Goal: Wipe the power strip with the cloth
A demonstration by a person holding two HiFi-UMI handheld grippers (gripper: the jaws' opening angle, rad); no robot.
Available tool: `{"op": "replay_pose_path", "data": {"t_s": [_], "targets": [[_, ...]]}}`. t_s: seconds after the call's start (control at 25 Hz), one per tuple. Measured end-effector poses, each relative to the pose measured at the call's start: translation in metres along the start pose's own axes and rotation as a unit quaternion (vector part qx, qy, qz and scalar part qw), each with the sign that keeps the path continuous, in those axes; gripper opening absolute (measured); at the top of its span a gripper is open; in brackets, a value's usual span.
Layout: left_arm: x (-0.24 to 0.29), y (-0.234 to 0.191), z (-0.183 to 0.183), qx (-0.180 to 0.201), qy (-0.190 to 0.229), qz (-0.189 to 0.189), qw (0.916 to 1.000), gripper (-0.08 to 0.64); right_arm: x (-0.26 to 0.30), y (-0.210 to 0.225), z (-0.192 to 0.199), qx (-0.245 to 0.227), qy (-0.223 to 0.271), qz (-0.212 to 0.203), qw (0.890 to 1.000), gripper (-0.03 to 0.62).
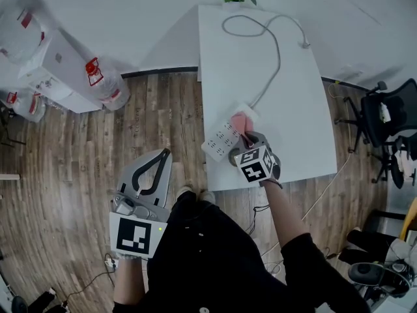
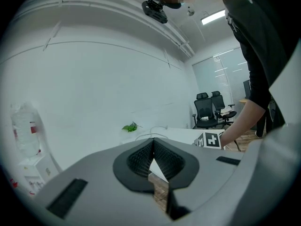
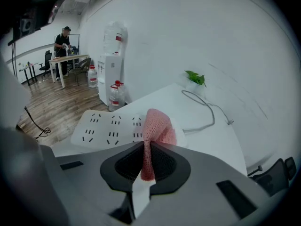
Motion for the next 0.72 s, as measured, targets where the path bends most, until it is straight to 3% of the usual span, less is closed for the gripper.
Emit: {"op": "replay_pose_path", "data": {"t_s": [0.72], "targets": [[0.008, 0.002, -0.003, -0.005, 0.011, 0.011, 0.9999, 0.014, -0.007, -0.072, -0.007, -0.033, 0.016, -0.064, 0.997, 0.051]]}}
Point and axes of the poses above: the fingertips, and each gripper's own axes: x forward along the fingers, y to its right, z out of its underside, the point moved 3 cm from there along -x, backward along the fingers, and after that the axes turned 9 degrees about -z, right-handed, at the moved point
